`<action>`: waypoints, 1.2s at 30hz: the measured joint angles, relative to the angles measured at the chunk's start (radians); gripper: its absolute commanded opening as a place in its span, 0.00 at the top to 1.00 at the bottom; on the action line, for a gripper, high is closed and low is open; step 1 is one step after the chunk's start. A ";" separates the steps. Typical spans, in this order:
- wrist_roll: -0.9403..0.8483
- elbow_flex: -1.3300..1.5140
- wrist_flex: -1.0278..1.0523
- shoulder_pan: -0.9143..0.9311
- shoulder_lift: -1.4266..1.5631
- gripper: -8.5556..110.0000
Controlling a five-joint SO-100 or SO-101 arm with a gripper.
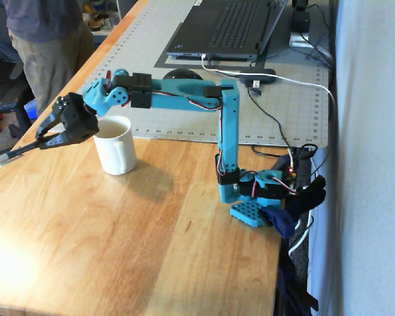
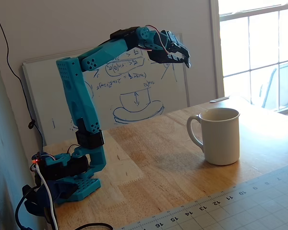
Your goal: Grasp a pen and put it in a mug.
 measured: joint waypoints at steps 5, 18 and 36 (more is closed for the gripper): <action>-0.446 0.147 0.000 0.083 0.149 0.90; -1.506 0.256 0.000 0.290 0.408 0.90; -2.010 0.278 0.000 0.465 0.468 0.90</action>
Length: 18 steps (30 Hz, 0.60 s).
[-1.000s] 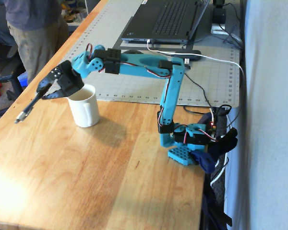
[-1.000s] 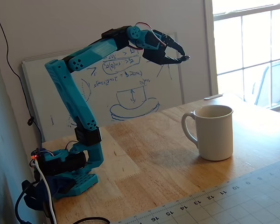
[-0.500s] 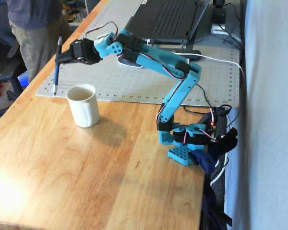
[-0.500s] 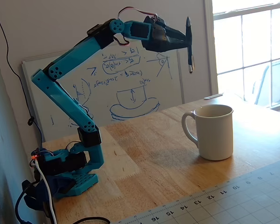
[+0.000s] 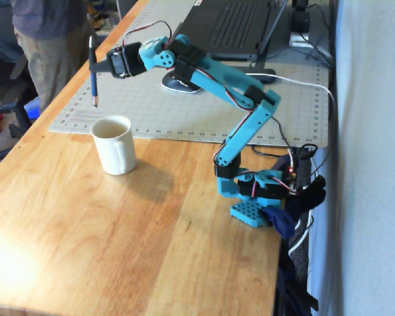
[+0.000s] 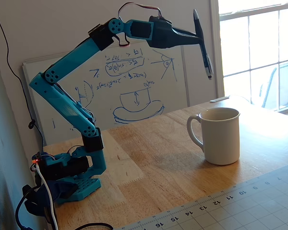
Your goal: Grasp a pen and put it in a mug.
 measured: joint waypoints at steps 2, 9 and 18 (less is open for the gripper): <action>0.000 0.031 0.000 0.012 0.000 0.90; 0.000 0.212 -0.140 0.018 0.000 0.90; 0.000 0.433 -0.430 0.080 0.000 0.90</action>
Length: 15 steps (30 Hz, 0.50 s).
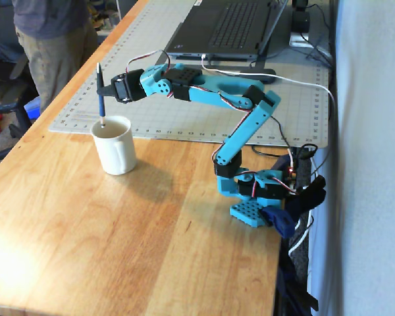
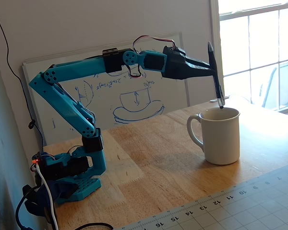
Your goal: Grasp a pen and put it in a mug.
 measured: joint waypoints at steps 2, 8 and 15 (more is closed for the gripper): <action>0.000 0.031 -0.041 0.015 0.000 0.90; 0.000 0.121 -0.086 0.014 0.003 0.90; 0.000 0.147 -0.089 0.015 0.005 0.90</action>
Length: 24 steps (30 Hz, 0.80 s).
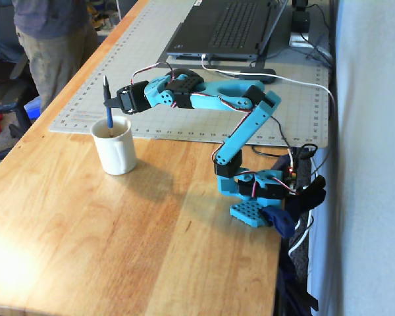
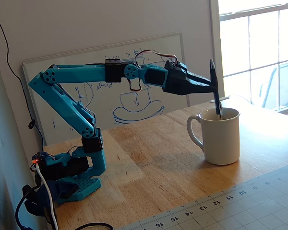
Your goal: Grasp a pen and put it in a mug.
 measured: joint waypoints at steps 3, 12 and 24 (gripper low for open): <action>0.000 0.000 0.000 0.002 0.000 0.90; 0.000 0.000 0.000 0.014 0.000 0.78; 0.000 0.000 -0.003 0.014 0.000 0.62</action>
